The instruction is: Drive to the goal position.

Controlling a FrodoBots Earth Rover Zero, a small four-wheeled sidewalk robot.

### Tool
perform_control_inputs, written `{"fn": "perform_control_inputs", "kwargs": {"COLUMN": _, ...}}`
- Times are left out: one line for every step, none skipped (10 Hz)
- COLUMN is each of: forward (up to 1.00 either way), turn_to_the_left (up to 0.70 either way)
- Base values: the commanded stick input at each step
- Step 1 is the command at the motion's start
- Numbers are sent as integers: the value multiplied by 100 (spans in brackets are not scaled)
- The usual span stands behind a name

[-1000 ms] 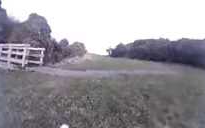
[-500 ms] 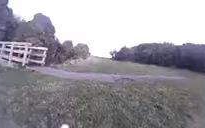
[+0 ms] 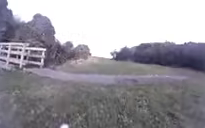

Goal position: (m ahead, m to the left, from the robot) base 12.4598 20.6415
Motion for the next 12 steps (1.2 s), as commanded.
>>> {"fn": "perform_control_inputs", "kwargs": {"forward": 70, "turn_to_the_left": 0}}
{"fn": "perform_control_inputs", "kwargs": {"forward": 70, "turn_to_the_left": 0}}
{"fn": "perform_control_inputs", "kwargs": {"forward": 70, "turn_to_the_left": 0}}
{"fn": "perform_control_inputs", "kwargs": {"forward": 70, "turn_to_the_left": 0}}
{"fn": "perform_control_inputs", "kwargs": {"forward": 70, "turn_to_the_left": 0}}
{"fn": "perform_control_inputs", "kwargs": {"forward": 70, "turn_to_the_left": 0}}
{"fn": "perform_control_inputs", "kwargs": {"forward": 70, "turn_to_the_left": 0}}
{"fn": "perform_control_inputs", "kwargs": {"forward": 70, "turn_to_the_left": 0}}
{"fn": "perform_control_inputs", "kwargs": {"forward": 70, "turn_to_the_left": 0}}
{"fn": "perform_control_inputs", "kwargs": {"forward": 70, "turn_to_the_left": 0}}
{"fn": "perform_control_inputs", "kwargs": {"forward": 70, "turn_to_the_left": 0}}
{"fn": "perform_control_inputs", "kwargs": {"forward": 70, "turn_to_the_left": 0}}
